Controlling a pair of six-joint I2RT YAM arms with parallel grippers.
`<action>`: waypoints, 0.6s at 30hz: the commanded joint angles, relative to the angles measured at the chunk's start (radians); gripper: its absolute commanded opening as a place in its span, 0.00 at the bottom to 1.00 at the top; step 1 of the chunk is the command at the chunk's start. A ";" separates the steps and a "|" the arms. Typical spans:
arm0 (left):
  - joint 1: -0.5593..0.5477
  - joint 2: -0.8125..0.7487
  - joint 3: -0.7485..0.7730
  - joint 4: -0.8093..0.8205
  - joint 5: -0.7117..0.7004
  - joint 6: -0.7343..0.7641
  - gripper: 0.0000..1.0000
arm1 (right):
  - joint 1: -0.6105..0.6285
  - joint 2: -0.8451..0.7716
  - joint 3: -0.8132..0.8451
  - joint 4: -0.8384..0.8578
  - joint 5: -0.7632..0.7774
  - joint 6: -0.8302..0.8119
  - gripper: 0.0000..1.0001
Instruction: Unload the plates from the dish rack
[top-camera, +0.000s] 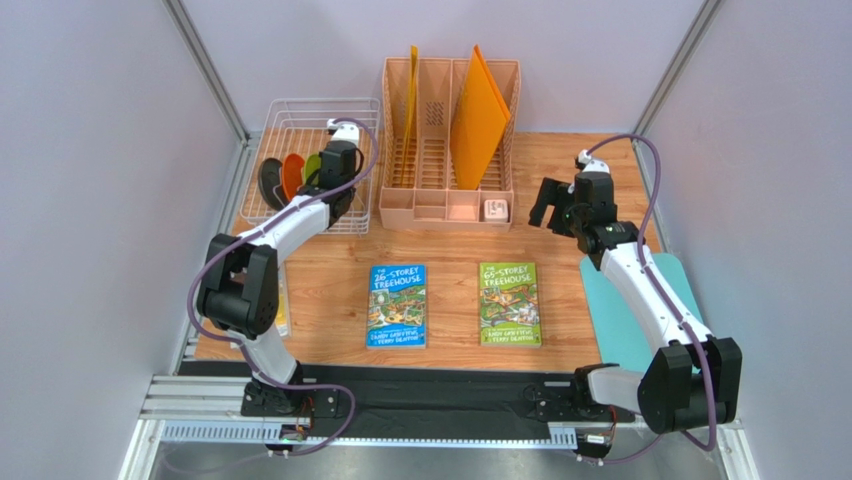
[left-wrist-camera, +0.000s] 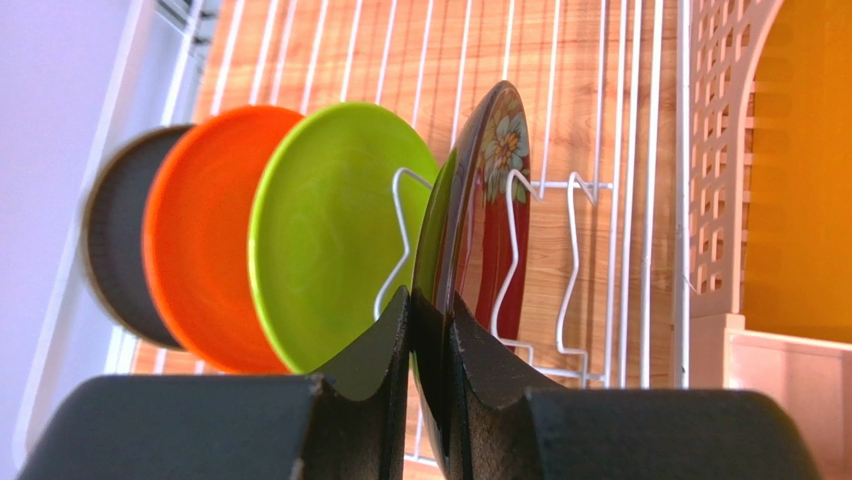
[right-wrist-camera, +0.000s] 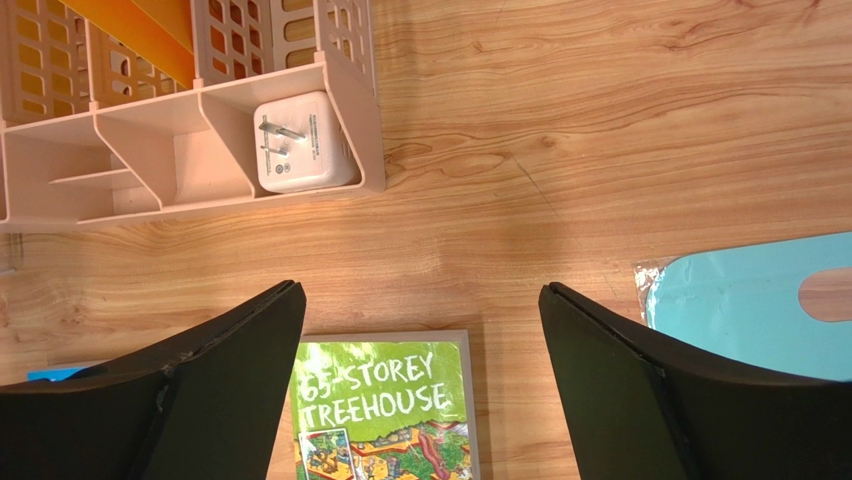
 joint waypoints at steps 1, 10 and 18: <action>-0.050 -0.100 0.022 0.064 -0.127 0.081 0.00 | 0.003 -0.052 0.024 -0.010 0.009 0.002 0.94; -0.069 -0.263 0.039 -0.055 -0.212 0.062 0.00 | 0.004 -0.106 0.009 -0.024 -0.007 0.017 0.95; -0.073 -0.436 0.021 -0.272 0.275 -0.176 0.00 | 0.009 -0.142 -0.069 0.109 -0.324 0.135 0.95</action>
